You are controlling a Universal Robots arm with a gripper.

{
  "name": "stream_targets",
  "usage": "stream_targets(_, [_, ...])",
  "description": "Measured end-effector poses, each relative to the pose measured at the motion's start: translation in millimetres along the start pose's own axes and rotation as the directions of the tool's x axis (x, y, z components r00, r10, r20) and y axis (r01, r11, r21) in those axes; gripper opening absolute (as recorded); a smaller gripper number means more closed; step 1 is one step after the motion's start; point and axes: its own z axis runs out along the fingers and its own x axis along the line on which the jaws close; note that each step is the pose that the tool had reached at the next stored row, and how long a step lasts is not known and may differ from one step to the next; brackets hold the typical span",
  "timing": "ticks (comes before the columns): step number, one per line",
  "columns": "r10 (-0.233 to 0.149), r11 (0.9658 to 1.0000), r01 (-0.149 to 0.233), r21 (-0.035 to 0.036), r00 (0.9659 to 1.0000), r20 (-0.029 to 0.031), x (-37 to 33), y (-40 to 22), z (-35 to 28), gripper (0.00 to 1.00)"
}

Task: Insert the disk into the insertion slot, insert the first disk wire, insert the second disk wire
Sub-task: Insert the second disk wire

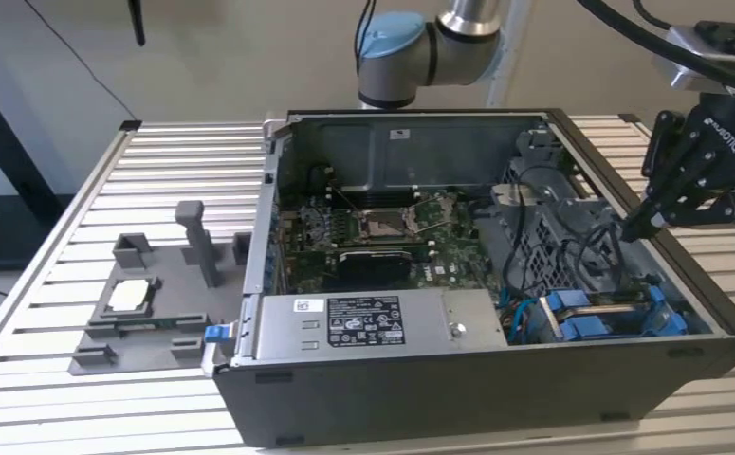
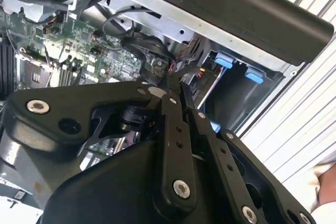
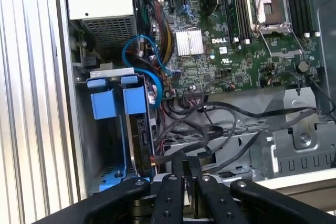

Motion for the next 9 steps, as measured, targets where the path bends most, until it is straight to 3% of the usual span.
stream_targets(4, [0.000,1.0000,0.000,-0.0001,1.0000,0.0007,-1.8,5.5,-3.2,0.16])
stream_targets(9, [0.000,1.0000,0.000,0.0004,1.0000,0.0008,-0.9,15.5,-2.5,0.16])
